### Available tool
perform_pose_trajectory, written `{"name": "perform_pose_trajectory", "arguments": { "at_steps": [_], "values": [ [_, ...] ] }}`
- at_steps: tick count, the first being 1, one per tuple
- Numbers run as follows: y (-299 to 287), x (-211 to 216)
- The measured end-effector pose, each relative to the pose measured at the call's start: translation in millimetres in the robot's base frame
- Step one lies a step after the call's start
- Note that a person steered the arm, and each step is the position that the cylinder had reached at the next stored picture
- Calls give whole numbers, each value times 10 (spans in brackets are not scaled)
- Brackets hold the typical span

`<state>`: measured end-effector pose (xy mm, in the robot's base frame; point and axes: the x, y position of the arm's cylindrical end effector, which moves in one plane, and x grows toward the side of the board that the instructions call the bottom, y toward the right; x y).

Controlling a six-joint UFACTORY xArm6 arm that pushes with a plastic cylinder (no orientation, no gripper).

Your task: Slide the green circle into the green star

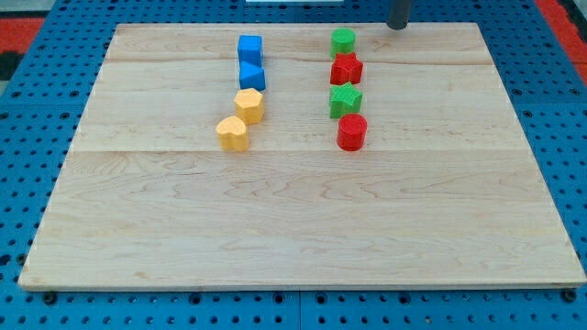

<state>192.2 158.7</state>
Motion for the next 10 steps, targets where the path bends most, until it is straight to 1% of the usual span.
{"name": "perform_pose_trajectory", "arguments": {
  "at_steps": [1, 3, 4, 6, 7, 8, 9, 10],
  "values": [
    [0, 1],
    [-239, 2],
    [-262, 5],
    [-301, 514],
    [-370, 150],
    [-736, 174],
    [-1287, 393],
    [-1286, 788]
  ]
}}
